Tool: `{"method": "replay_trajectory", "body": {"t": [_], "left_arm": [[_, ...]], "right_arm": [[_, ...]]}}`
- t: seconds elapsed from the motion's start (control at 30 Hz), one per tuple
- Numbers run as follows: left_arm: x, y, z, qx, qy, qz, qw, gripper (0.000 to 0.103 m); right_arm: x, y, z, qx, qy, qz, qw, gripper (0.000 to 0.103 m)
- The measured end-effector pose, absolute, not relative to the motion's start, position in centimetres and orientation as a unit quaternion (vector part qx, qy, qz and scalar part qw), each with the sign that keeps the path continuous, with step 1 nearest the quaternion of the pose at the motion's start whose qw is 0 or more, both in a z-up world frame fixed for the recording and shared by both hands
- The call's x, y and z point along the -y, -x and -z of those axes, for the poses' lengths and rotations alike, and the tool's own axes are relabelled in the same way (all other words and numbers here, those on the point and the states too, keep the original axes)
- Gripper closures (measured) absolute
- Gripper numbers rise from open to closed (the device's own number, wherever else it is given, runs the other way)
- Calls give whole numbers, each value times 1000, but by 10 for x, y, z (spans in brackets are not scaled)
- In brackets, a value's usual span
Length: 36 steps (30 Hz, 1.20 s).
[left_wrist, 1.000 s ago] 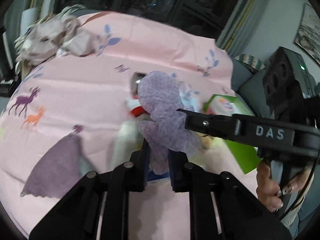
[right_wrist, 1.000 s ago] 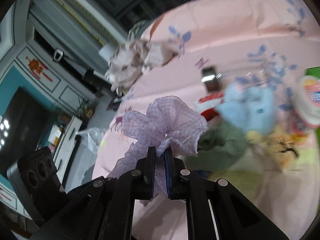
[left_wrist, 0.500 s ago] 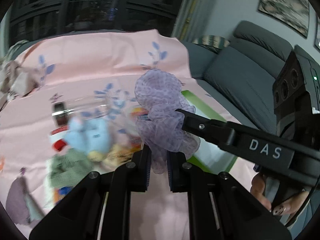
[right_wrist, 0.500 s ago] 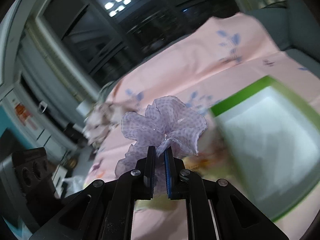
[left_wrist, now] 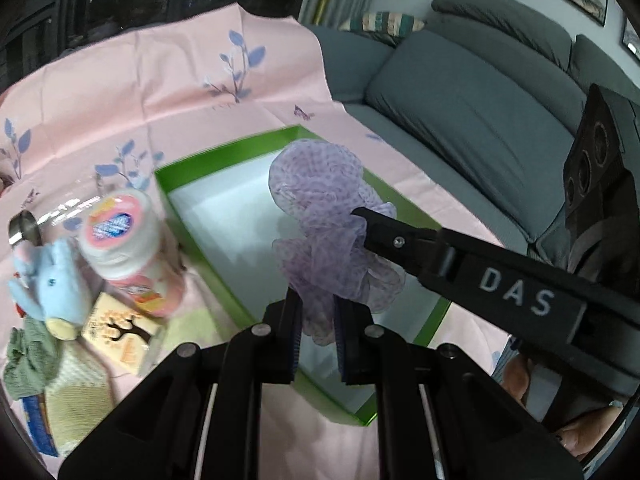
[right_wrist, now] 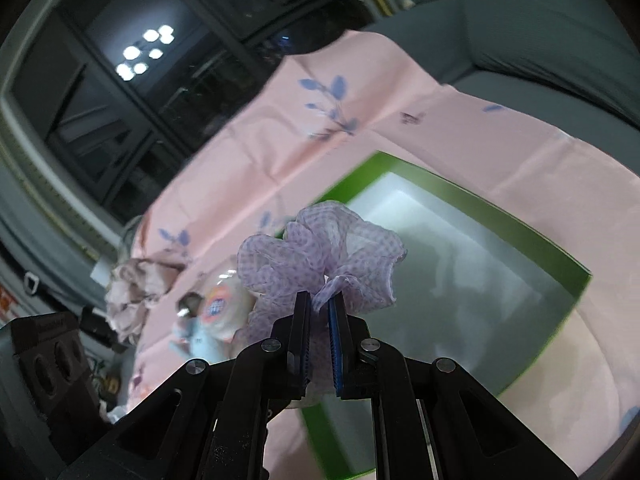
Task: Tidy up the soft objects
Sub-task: 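Lower the puff into the green box and open the right gripper, then move the right gripper back to the pile and grasp the mauve towel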
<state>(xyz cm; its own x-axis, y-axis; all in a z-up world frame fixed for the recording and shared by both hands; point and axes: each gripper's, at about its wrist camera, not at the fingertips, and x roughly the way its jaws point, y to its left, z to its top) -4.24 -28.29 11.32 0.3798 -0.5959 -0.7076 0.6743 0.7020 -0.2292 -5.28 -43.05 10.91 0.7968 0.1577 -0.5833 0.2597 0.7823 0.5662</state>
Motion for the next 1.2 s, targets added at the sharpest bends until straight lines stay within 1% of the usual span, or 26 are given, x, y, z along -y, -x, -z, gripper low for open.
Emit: {"method": "replay_trajectory", "body": {"t": [0.17, 0.4, 0.5, 0.53, 0.57, 0.6, 0.63, 0.67, 0.7, 0.77, 0.83, 0.87, 0.93, 0.97, 1.1, 1.13, 1.17, 1.2], "left_arm": [[299, 40, -100, -421, -59, 382, 821, 91], [308, 41, -89, -435, -69, 383, 812, 90], [309, 41, -85, -440, -80, 378, 811, 90], [307, 40, -84, -441, -80, 377, 810, 90], [305, 41, -84, -443, -79, 376, 810, 90], [304, 41, -84, -444, -78, 376, 810, 90], [301, 41, -85, -444, -78, 375, 810, 90], [300, 41, -85, -444, -78, 375, 810, 90], [298, 42, -86, -444, -77, 374, 811, 89], [294, 44, -89, -443, -76, 373, 812, 80], [288, 46, -93, -436, -70, 375, 815, 69], [284, 48, -97, -432, -67, 378, 816, 66], [274, 52, -105, -424, -60, 376, 822, 46], [267, 54, -111, -417, -56, 373, 827, 43], [242, 60, -128, -397, -39, 367, 840, 28], [231, 61, -134, -390, -33, 360, 847, 23], [226, 63, -136, -387, -32, 356, 850, 21], [217, 64, -140, -383, -30, 348, 855, 18]], "right_arm": [[447, 52, -91, -335, -351, 42, 873, 92], [455, 54, -83, -355, -355, 72, 862, 92], [457, 53, -77, -380, -350, 97, 851, 88], [459, 53, -76, -386, -352, 102, 847, 80], [462, 55, -74, -391, -357, 107, 842, 67], [463, 55, -73, -392, -360, 108, 839, 60], [464, 57, -74, -391, -361, 111, 840, 51], [464, 58, -75, -388, -358, 114, 841, 47], [463, 59, -78, -386, -355, 116, 843, 46], [460, 61, -83, -381, -349, 113, 848, 43], [456, 62, -89, -374, -342, 107, 855, 31], [454, 62, -91, -371, -338, 105, 858, 27], [448, 63, -98, -363, -328, 99, 866, 22], [445, 64, -103, -357, -324, 95, 871, 18], [431, 67, -118, -333, -306, 76, 888, 12], [426, 68, -123, -327, -300, 69, 894, 8], [422, 68, -126, -323, -295, 64, 897, 4], [418, 68, -129, -318, -290, 58, 901, 2]]}}
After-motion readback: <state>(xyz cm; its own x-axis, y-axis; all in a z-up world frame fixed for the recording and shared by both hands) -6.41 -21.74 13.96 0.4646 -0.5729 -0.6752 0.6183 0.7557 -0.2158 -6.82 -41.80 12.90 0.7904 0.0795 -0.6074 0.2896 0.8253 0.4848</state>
